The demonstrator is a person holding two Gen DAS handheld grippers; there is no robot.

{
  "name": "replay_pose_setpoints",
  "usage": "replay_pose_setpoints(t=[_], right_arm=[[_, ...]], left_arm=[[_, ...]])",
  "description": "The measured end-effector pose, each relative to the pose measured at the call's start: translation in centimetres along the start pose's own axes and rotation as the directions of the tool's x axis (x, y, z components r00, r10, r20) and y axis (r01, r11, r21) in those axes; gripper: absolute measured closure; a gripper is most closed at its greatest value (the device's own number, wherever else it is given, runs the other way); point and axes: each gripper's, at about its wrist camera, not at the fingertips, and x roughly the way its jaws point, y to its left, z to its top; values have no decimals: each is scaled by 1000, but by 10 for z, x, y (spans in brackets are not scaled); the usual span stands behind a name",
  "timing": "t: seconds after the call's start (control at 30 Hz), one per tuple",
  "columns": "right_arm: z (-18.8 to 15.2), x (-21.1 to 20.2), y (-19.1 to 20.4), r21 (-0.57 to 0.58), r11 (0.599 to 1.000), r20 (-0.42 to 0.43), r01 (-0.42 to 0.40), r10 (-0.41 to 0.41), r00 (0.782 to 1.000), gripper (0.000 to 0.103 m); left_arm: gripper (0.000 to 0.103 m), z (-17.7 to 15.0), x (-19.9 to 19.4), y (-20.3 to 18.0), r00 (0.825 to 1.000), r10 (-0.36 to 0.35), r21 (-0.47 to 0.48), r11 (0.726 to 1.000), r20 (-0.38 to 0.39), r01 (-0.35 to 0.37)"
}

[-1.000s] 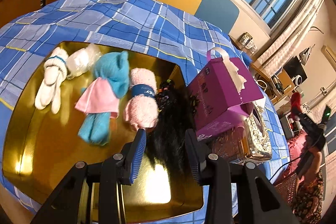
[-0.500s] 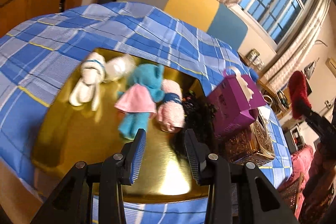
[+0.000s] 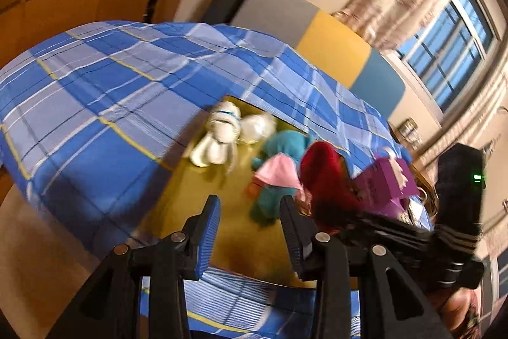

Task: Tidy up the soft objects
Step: 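Carry the red sock into the gold tray and open the right gripper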

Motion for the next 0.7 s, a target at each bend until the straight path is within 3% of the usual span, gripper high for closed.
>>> replay_pose_setpoints(t=[0.13, 0.33, 0.4, 0.43, 0.47, 0.7], right_arm=[[9, 33, 8, 83, 996, -32, -15, 18, 999, 66], [36, 63, 7, 158, 984, -13, 83, -82, 997, 63], [43, 68, 3, 179, 978, -4, 108, -109, 994, 58], [46, 72, 1, 185, 976, 0, 118, -120, 993, 51], [47, 74, 0, 188, 974, 2, 129, -132, 991, 47], [31, 46, 8, 164, 983, 45, 79, -87, 995, 42]], left_arm=[[64, 1, -5, 15, 1000, 5, -28, 1000, 5, -5], [64, -2, -9, 27, 1000, 0, -47, 999, 2, 0], [64, -2, -8, 29, 1000, -5, -53, 999, -4, 4], [64, -3, -8, 30, 1000, -7, -57, 998, -5, 7], [64, -3, -9, 31, 1000, -6, -59, 998, -4, 5], [64, -3, -6, 35, 1000, -12, -77, 997, -4, 11]])
